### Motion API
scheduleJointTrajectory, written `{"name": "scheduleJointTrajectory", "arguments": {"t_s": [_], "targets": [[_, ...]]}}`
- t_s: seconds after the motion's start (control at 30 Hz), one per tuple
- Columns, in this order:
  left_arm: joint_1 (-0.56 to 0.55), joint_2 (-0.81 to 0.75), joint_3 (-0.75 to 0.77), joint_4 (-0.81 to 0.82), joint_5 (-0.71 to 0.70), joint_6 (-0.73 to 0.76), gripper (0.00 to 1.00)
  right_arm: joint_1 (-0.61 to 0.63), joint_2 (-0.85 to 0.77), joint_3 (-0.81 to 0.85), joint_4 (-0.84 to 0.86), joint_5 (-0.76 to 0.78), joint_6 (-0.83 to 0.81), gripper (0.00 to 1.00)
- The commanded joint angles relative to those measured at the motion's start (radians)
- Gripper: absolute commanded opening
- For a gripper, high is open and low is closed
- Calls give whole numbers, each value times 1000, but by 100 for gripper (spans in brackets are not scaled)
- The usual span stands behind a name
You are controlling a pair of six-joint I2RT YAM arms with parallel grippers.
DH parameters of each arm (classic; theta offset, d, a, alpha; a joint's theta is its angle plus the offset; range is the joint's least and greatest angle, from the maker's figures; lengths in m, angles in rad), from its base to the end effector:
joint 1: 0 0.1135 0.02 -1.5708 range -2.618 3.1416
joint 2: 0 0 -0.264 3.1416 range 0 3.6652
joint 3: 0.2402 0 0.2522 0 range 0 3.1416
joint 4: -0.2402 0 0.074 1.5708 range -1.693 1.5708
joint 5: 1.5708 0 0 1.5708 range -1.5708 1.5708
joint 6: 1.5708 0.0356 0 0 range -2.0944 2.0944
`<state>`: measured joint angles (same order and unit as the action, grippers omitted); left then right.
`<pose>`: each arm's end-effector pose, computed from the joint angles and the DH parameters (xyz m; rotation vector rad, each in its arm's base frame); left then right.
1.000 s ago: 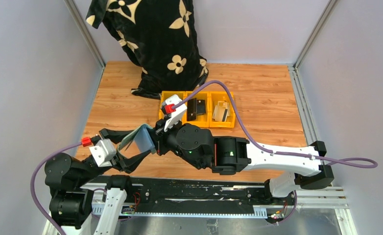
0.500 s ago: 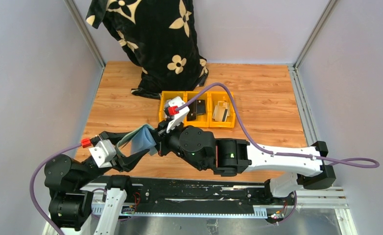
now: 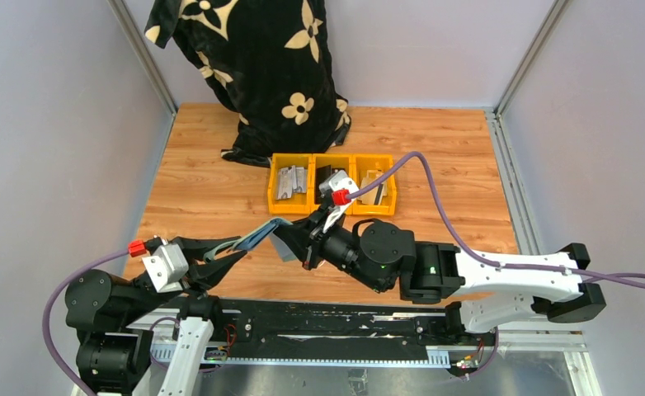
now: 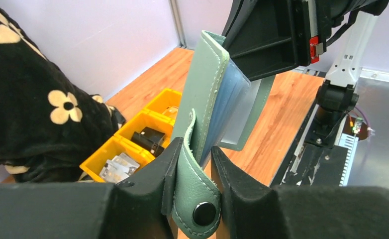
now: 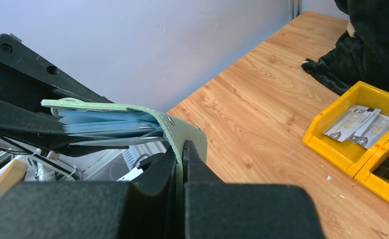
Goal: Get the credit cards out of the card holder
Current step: Remove the credit card from the card holder.
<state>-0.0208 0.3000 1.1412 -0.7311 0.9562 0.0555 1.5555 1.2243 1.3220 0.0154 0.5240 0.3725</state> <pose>-0.0203 -0.0287 0.4245 0.8240 1.3063 -0.6667 0.0220 0.2721 0.4572 -0.4689 1.5173 1.1669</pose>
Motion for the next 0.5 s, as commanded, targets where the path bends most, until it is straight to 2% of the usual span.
{"name": "scheduleJointTrajectory", "arguments": {"t_s": [0.0, 0.17, 0.47], "targets": [[5, 13, 23, 19, 14, -48, 29, 12, -32, -25, 37, -10, -23, 0], [6, 19, 25, 19, 9, -49, 25, 12, -33, -21, 50, -54, -30, 0], [5, 31, 47, 19, 15, -98, 27, 14, -39, -28, 58, -167, -84, 0]]}}
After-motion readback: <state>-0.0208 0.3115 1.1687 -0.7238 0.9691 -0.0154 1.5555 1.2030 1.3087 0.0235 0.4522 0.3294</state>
